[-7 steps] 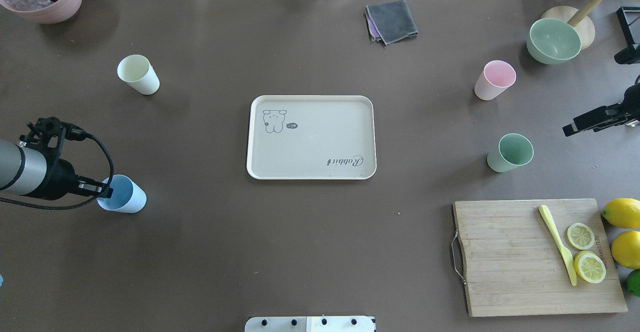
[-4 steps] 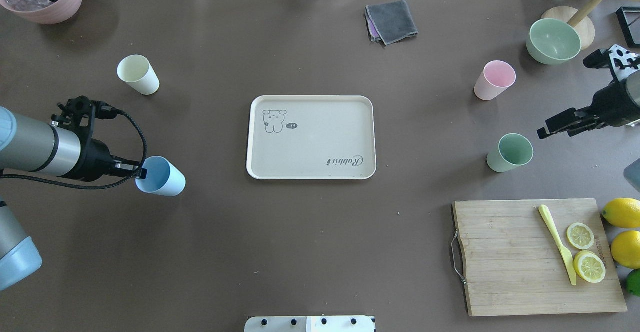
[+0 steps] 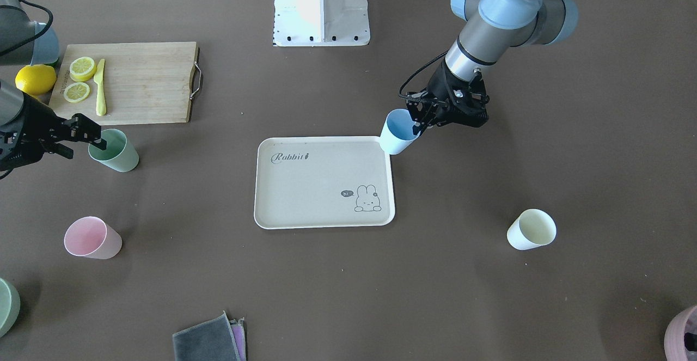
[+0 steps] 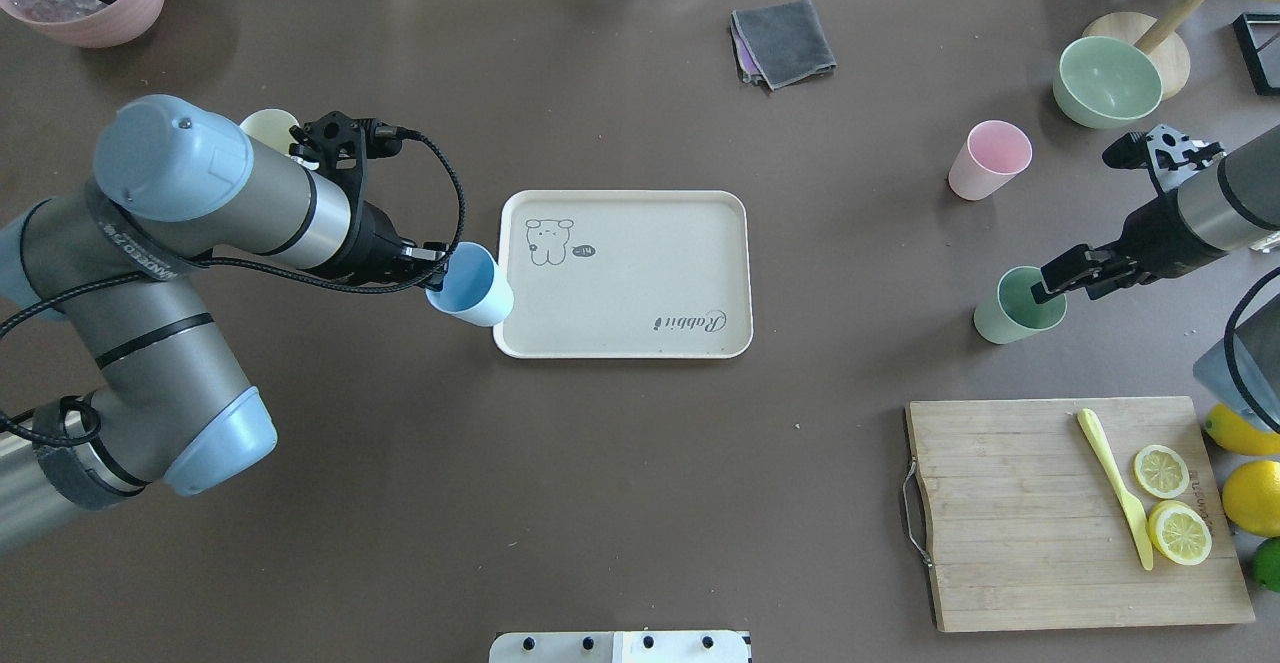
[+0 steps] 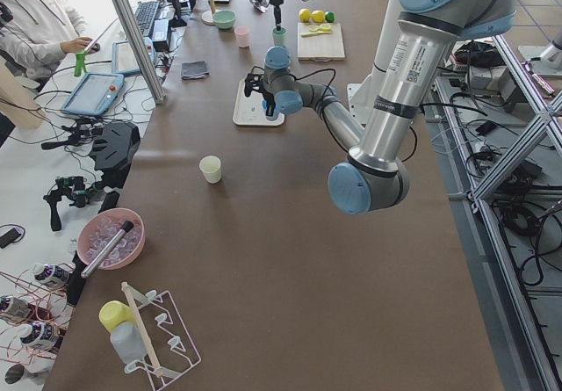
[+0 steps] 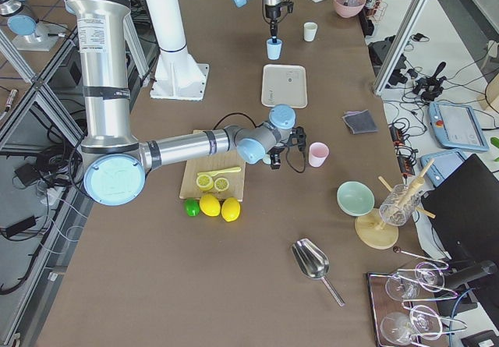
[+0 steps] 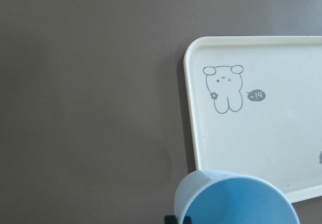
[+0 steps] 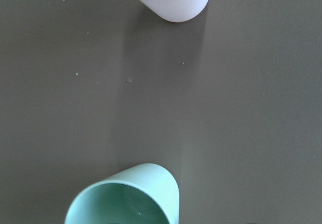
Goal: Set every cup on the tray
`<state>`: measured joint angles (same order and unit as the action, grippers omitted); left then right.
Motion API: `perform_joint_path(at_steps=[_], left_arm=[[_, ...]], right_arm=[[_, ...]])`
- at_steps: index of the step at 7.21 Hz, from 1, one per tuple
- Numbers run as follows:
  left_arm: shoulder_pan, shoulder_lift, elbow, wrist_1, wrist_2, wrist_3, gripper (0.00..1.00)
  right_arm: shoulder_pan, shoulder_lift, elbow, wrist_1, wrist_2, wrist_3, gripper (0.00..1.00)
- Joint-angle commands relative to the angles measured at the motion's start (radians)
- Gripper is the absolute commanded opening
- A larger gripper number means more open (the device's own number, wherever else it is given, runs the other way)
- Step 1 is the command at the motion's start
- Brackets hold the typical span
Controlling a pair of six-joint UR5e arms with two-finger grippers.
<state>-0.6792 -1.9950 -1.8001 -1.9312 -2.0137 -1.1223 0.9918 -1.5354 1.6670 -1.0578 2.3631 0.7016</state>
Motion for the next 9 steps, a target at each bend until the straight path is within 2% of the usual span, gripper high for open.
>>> perform_joint_path(at_steps=[1, 2, 4, 5, 6, 7, 8, 9], left_arm=[[0.012, -0.069, 0.088, 0.006, 0.015, -0.004, 0.0], [0.039, -0.076, 0.097, 0.006, 0.042, -0.007, 0.0], [0.056, -0.105, 0.128, 0.006, 0.052, -0.039, 0.0], [0.056, -0.113, 0.128, 0.006, 0.064, -0.043, 0.48], [0.055, -0.114, 0.125, 0.006, 0.064, -0.047, 0.98], [0.053, -0.111, 0.114, 0.006, 0.062, -0.047, 0.98], [0.04, -0.104, 0.093, 0.006, 0.058, -0.034, 0.98], [-0.027, -0.084, 0.094, 0.006, 0.027, 0.007, 0.98]], right_arm=[[-0.025, 0.004, -0.012, -0.001, -0.001, 0.001, 0.16], [-0.025, 0.023, -0.012, -0.01, 0.013, 0.003, 0.0], [-0.03, 0.088, -0.012, -0.058, 0.034, 0.044, 0.0], [-0.009, 0.178, -0.006, -0.165, 0.095, 0.047, 0.0], [0.004, 0.27, 0.017, -0.276, 0.103, 0.058, 0.0], [-0.027, 0.347, 0.02, -0.303, 0.09, 0.19, 0.0], [-0.1, 0.421, 0.016, -0.301, 0.027, 0.326, 0.0], [-0.175, 0.489, 0.007, -0.301, -0.046, 0.44, 0.0]])
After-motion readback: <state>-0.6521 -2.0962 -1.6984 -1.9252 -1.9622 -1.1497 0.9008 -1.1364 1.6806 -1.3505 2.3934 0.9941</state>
